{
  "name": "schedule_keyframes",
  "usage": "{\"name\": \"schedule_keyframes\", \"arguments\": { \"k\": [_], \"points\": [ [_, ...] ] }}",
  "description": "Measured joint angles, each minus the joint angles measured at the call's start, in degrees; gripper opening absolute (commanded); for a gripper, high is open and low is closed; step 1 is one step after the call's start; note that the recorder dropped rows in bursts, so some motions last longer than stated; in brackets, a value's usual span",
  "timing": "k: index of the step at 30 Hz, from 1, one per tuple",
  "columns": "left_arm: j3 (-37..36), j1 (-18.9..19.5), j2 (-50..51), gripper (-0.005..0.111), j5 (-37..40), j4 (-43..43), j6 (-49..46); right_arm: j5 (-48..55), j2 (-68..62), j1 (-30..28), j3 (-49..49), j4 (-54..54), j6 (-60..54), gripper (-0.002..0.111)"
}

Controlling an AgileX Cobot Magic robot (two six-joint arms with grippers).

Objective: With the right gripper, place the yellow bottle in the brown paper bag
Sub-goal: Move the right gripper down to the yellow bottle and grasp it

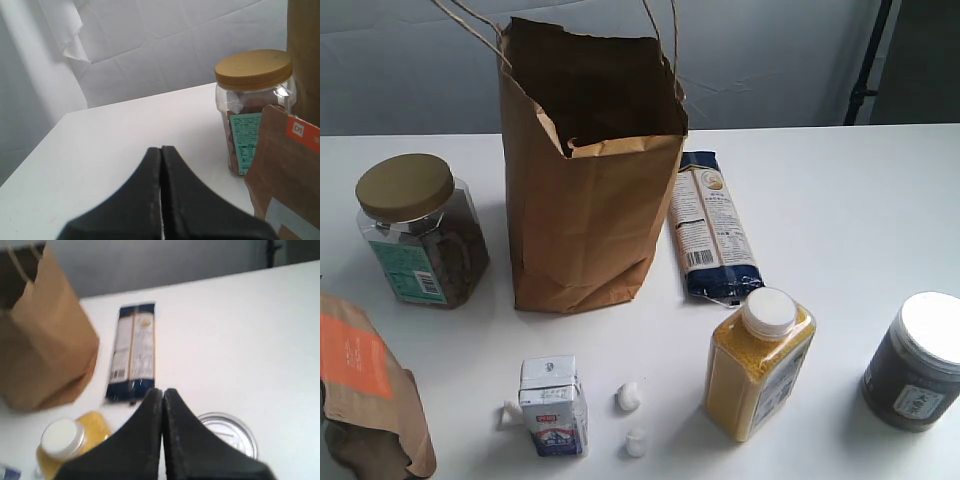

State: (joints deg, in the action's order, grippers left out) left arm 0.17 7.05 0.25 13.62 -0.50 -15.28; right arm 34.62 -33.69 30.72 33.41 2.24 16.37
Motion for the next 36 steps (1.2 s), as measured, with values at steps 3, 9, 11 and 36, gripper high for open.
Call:
{"name": "schedule_keyframes", "arguments": {
  "k": [3,9,11,36],
  "points": [
    [0.00,0.00,0.00,0.000,0.00,0.00,0.00,16.05,-15.90,15.37,15.12,5.77,-7.73,0.000],
    [0.00,0.00,0.00,0.000,0.00,0.00,0.00,34.48,-35.55,26.84,35.52,6.85,-14.44,0.000],
    [0.00,0.00,0.00,0.000,0.00,0.00,0.00,34.60,-38.43,28.14,37.30,7.68,-22.58,0.000],
    [0.00,0.00,0.00,0.000,0.00,0.00,0.00,34.31,-40.00,20.09,27.70,-12.68,-91.18,0.030]
  ]
}}
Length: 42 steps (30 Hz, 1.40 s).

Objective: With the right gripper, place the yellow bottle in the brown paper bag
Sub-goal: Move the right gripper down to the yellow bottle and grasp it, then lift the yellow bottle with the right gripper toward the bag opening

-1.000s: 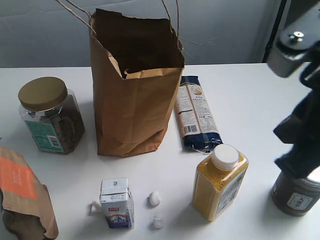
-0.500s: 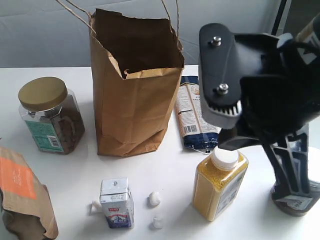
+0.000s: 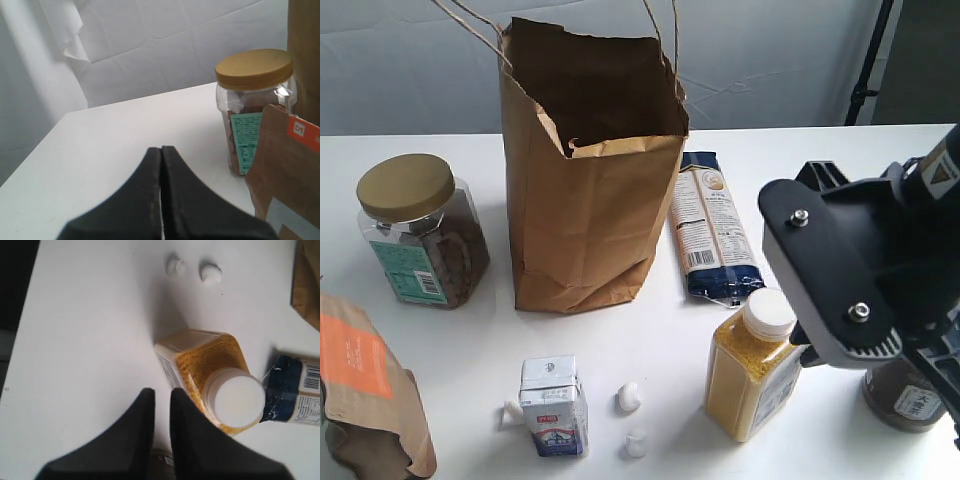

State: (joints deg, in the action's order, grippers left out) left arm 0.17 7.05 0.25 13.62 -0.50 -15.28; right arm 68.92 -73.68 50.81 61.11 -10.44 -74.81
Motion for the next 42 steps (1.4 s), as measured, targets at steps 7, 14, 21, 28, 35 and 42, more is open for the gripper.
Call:
{"name": "schedule_keyframes", "arguments": {
  "k": [7,14,21,28,35,42],
  "points": [
    [0.00,0.00,0.00,0.000,0.00,0.00,0.00,-2.86,0.00,-0.25,0.00,-0.93,3.11,0.086],
    [0.00,0.00,0.00,0.000,0.00,0.00,0.00,-8.67,-2.86,-1.48,0.00,1.85,4.29,0.086],
    [0.00,0.00,0.00,0.000,0.00,0.00,0.00,-10.61,-7.71,-1.73,0.00,2.51,2.06,0.085],
    [0.00,0.00,0.00,0.000,0.00,0.00,0.00,-11.71,-16.13,-1.76,0.00,2.76,0.85,0.064],
    [0.00,0.00,0.00,0.000,0.00,0.00,0.00,-10.32,-19.50,-1.76,0.00,2.90,0.94,0.000],
    [0.00,0.00,0.00,0.000,0.00,0.00,0.00,-13.18,-15.34,-1.76,-1.43,3.24,22.21,0.000]
  ]
}}
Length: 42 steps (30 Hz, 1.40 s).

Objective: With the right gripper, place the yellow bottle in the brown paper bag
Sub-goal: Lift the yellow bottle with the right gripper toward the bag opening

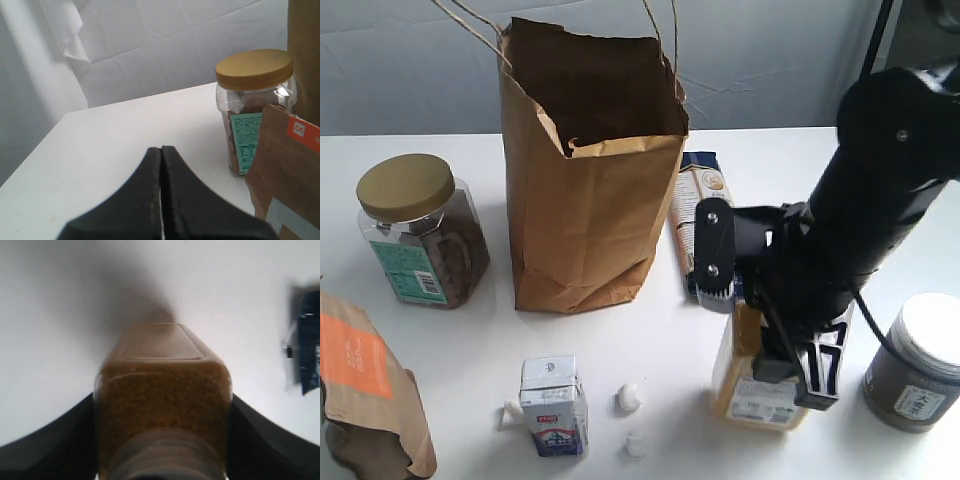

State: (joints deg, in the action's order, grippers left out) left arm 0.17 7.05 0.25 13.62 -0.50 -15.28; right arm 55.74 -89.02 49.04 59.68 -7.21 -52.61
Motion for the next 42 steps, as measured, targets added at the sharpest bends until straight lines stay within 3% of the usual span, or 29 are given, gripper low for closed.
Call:
{"name": "schedule_keyframes", "arguments": {
  "k": [12,20,27,36,42],
  "points": [
    [0.00,0.00,0.00,0.000,0.00,0.00,0.00,-35.98,32.75,7.25,-27.00,4.15,33.33,0.000],
    [0.00,0.00,0.00,0.000,0.00,0.00,0.00,-56.23,43.57,7.48,-31.36,6.05,40.73,0.000],
    [0.00,0.00,0.00,0.000,0.00,0.00,0.00,-61.04,33.86,7.48,-23.37,8.34,40.73,0.000],
    [0.00,0.00,0.00,0.000,0.00,0.00,0.00,-61.76,15.77,7.23,-2.63,16.42,40.73,0.000],
    [0.00,0.00,0.00,0.000,0.00,0.00,0.00,-62.25,-2.57,2.82,12.83,19.06,42.30,0.000]
  ]
}}
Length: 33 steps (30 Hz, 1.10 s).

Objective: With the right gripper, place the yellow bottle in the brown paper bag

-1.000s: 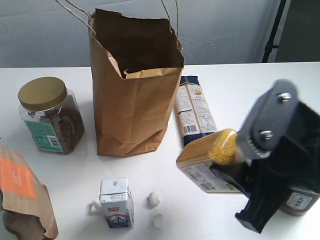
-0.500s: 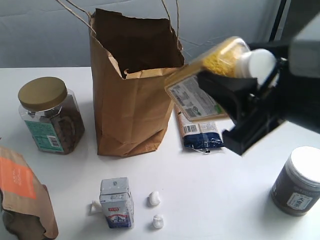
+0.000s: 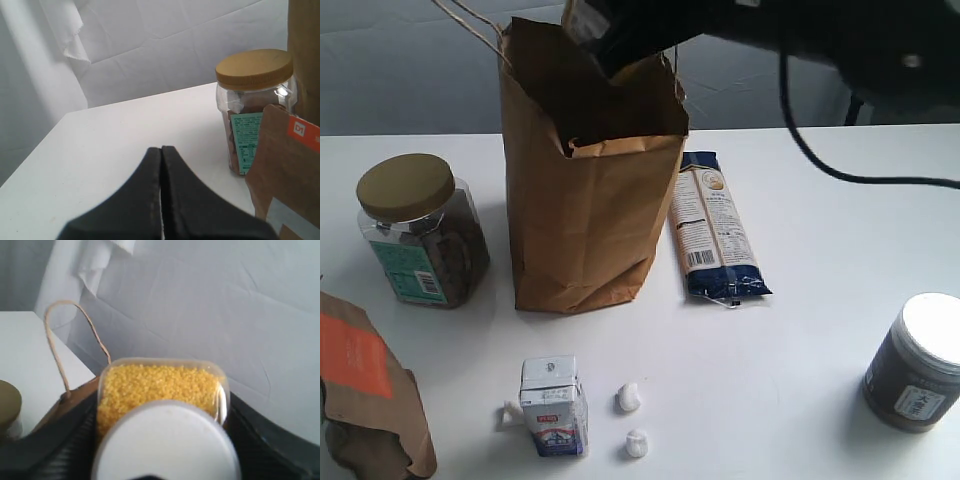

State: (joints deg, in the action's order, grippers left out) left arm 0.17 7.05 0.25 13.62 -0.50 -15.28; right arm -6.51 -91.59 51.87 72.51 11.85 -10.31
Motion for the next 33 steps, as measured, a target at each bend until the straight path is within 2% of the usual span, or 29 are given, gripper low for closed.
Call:
{"name": "schedule_keyframes", "arguments": {
  "k": [5,6,8,10,12,13,20,24,29,33],
  "points": [
    [0.00,0.00,0.00,0.000,0.00,0.00,0.00,4.89,-11.87,-0.39,9.36,0.43,1.69,0.000],
    [0.00,0.00,0.00,0.000,0.00,0.00,0.00,5.65,-13.63,-0.39,10.42,0.43,1.73,0.005],
    [0.00,0.00,0.00,0.000,0.00,0.00,0.00,7.38,-15.14,-0.39,10.95,0.52,1.73,0.025],
    [0.00,0.00,0.00,0.000,0.00,0.00,0.00,9.45,-15.67,-0.39,10.95,0.52,1.73,0.054],
    [0.00,0.00,0.00,0.000,0.00,0.00,0.00,10.60,-15.80,-0.39,10.95,0.52,1.73,0.071],
    [0.00,0.00,0.00,0.000,0.00,0.00,0.00,9.32,-15.80,-0.39,11.20,0.64,1.73,0.073],
    [0.00,0.00,0.00,0.000,0.00,0.00,0.00,6.51,-14.89,-0.39,11.96,0.64,1.73,0.072],
    [0.00,0.00,0.00,0.000,0.00,0.00,0.00,6.51,-13.48,-0.39,11.96,0.64,1.73,0.066],
    [0.00,0.00,0.00,0.000,0.00,0.00,0.00,10.82,-6.97,0.77,11.96,0.64,2.58,0.041],
    [0.00,0.00,0.00,0.000,0.00,0.00,0.00,17.83,-0.74,2.00,11.96,0.75,3.95,0.015]
  ]
}}
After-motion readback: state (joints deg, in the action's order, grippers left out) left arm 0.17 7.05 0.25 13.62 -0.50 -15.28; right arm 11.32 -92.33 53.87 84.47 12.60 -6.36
